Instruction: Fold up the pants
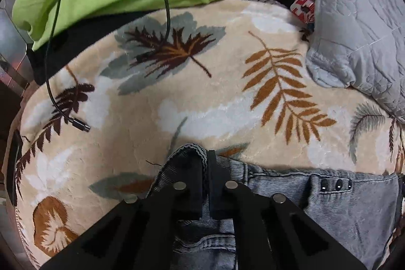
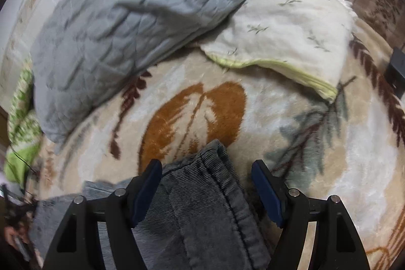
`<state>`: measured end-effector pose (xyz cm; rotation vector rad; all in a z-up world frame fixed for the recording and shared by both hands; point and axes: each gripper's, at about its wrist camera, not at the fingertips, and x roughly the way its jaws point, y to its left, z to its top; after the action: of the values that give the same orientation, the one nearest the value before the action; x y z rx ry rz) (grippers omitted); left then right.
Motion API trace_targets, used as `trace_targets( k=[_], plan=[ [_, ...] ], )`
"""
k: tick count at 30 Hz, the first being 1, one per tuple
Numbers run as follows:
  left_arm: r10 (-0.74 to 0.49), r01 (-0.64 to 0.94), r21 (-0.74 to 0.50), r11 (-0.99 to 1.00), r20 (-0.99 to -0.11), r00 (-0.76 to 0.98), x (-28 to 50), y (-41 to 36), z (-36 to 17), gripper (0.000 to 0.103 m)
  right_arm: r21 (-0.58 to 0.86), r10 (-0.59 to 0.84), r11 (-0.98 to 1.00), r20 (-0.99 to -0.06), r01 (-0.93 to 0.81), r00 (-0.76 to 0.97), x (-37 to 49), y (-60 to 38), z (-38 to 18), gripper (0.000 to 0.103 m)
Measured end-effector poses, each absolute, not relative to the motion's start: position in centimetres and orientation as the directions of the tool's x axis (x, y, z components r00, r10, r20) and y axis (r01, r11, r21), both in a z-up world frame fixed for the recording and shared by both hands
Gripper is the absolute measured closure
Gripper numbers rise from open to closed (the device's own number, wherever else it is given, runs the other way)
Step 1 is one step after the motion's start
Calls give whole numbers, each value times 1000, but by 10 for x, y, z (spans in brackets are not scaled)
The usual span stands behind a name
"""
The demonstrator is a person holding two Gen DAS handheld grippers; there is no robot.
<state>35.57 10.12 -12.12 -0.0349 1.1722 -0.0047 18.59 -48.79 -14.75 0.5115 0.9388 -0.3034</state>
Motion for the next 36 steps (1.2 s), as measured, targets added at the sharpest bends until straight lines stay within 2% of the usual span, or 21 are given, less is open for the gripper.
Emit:
trace_targets(
  k=[2,3,4,5,7,15,19,26,31,36],
  plan=[
    [-24,-12,-31,999,-915,403,354,98,-113,101,231,-71,859,-830,457,553,190,-481,-151,30],
    [-28,-11,-35,999,-909,415,353,100,-108,101,197,-96,873,-828,447,553,192,-476,-150,38],
    [-30,-11,-39,999,-905,425,351,101,-102,101,173,-110,884,-826,435,553,194,-473,-149,68],
    [-35,-13,-45,999,-898,439,349,101,-95,101,159,-115,893,-823,420,556,194,-469,-147,77],
    [-48,-10,-59,998,-886,462,343,105,-84,101,170,-116,892,-808,418,577,191,-467,-139,87],
    [-134,20,-149,989,-815,564,295,124,-23,101,335,-69,857,-678,392,732,137,-475,-71,87],
    [-169,40,-184,982,-771,613,256,141,4,101,365,-80,851,-618,376,782,94,-475,-43,87],
    [-225,69,-238,969,-727,648,164,184,17,101,434,-49,835,-554,339,831,-3,-474,-24,88],
    [-247,110,-230,967,-742,623,104,197,-7,101,439,-22,832,-586,340,810,-71,-474,-40,88],
    [-240,120,-209,970,-781,577,67,197,-42,101,426,65,840,-695,337,717,-97,-473,-75,88]
  ],
)
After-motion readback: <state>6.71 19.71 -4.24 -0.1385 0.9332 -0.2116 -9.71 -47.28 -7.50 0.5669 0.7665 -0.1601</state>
